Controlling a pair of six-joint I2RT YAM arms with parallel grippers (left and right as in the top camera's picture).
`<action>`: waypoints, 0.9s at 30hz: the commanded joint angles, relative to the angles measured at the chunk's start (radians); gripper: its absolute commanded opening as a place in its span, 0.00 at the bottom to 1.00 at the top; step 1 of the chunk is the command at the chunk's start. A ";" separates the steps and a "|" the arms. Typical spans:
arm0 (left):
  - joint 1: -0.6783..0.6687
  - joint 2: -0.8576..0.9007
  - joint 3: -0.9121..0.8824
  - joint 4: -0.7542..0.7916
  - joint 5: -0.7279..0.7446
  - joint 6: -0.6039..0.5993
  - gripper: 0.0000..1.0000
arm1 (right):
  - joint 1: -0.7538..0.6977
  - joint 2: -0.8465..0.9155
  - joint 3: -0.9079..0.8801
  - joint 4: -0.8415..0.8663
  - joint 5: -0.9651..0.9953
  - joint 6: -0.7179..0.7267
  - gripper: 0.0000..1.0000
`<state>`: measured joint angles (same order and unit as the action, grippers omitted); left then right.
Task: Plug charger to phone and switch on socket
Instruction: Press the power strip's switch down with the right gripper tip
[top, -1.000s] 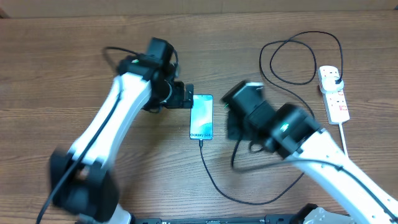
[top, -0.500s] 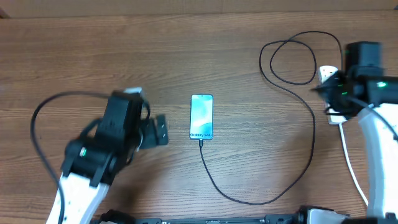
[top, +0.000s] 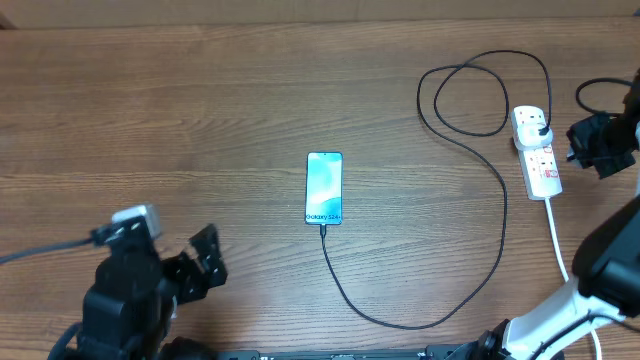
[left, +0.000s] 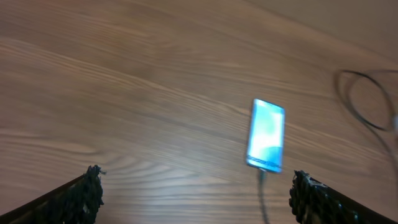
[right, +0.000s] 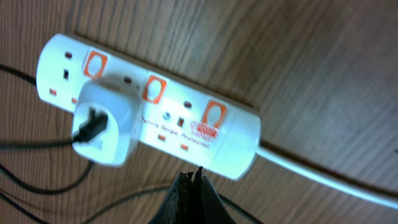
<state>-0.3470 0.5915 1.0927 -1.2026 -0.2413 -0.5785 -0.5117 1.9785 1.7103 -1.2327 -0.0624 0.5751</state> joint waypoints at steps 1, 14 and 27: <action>0.001 -0.012 -0.002 -0.045 -0.171 -0.020 1.00 | 0.004 0.090 0.121 -0.008 -0.029 -0.044 0.04; 0.002 -0.010 -0.004 -0.152 -0.169 -0.020 1.00 | 0.009 0.178 0.180 0.029 -0.025 -0.092 0.04; 0.188 -0.051 -0.004 -0.152 -0.169 -0.020 1.00 | 0.024 0.192 0.174 0.042 -0.026 -0.105 0.04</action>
<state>-0.2176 0.5774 1.0924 -1.3548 -0.3901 -0.5789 -0.5014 2.1525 1.8591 -1.1934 -0.0822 0.4808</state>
